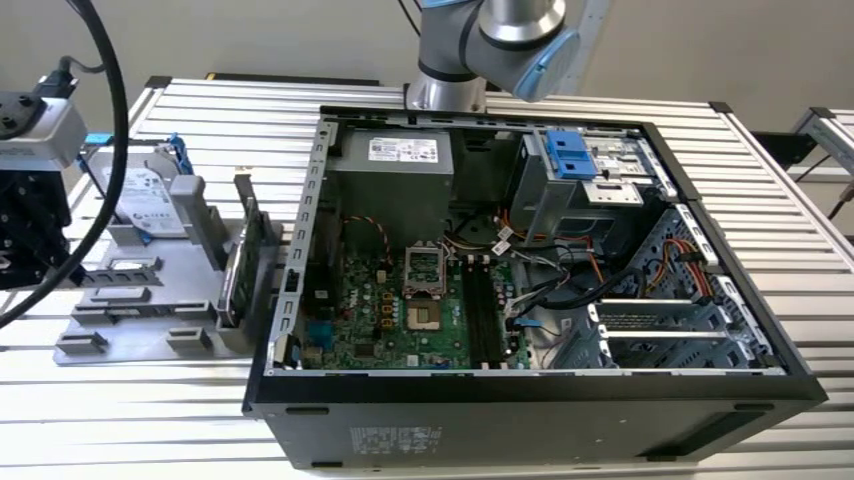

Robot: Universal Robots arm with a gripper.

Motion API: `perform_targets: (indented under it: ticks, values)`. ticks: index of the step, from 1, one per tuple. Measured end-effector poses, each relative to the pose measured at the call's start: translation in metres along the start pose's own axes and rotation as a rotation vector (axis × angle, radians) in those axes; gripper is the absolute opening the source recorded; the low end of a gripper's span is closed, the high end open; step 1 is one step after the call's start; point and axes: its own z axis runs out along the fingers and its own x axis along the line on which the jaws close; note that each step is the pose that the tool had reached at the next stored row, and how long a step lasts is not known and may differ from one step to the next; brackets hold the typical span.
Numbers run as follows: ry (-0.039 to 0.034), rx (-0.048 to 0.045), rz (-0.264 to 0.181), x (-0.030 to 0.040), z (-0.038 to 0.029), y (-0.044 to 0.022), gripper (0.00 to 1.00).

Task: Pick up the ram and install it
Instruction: 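Pick up the ram and move it above insertion slot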

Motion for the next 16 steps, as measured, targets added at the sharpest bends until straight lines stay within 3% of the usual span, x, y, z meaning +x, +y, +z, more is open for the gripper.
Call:
perform_targets:
  ticks: [16]
  values:
    - [0.0001,0.0,0.0,0.0011,-0.0192,0.0004,0.0]
